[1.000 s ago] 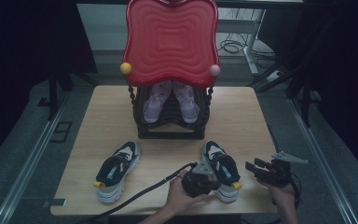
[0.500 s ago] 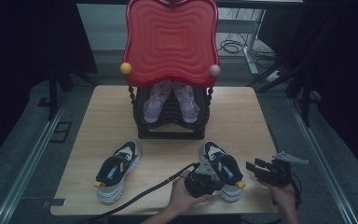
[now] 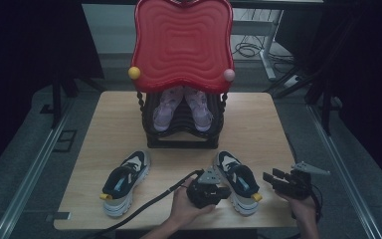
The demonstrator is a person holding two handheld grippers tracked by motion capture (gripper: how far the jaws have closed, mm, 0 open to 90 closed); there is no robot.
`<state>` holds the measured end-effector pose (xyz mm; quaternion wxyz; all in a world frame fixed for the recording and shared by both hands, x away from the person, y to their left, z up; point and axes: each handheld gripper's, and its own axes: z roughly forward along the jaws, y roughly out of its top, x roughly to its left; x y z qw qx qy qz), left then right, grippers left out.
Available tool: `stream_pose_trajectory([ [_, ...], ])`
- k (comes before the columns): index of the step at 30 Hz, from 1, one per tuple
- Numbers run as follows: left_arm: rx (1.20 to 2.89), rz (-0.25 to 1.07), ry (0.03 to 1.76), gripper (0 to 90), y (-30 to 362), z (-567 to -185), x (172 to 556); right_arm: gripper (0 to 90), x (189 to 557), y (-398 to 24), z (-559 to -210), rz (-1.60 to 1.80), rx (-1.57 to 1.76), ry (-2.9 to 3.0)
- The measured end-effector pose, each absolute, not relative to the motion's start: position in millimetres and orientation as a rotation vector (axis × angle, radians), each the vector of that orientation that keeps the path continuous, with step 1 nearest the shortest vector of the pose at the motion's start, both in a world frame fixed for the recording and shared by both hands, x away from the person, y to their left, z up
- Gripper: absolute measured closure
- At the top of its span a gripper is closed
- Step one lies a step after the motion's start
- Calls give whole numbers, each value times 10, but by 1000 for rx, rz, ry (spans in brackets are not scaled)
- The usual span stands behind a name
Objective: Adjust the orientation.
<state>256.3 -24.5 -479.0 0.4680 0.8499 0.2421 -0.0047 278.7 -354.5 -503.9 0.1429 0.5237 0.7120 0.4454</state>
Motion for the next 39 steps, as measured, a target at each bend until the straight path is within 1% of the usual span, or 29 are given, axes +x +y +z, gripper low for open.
stream_pose_trajectory([
  [11, 2040, 61, 670, 816, 251, -4656, 2543, 462, 2778, -3544, -5022, 1289, 1512, 2053],
  [22, 1988, 81, 792, 807, 753, -4682, 2555, 462, 2778, -3537, -5032, 1283, 1513, 2055],
  [28, 1935, 93, 842, 800, 1092, -4667, 2540, 462, 2776, -3533, -5025, 1280, 1509, 2054],
  [30, 1922, 99, 866, 789, 1214, -4655, 2535, 461, 2775, -3520, -5018, 1285, 1507, 2057],
  [36, 1913, 102, 900, 747, 1385, -4659, 2529, 461, 2777, -3519, -5020, 1282, 1508, 2056],
  [39, 1911, 102, 910, 685, 1432, -4663, 2528, 462, 2778, -3517, -5010, 1281, 1504, 2054],
])
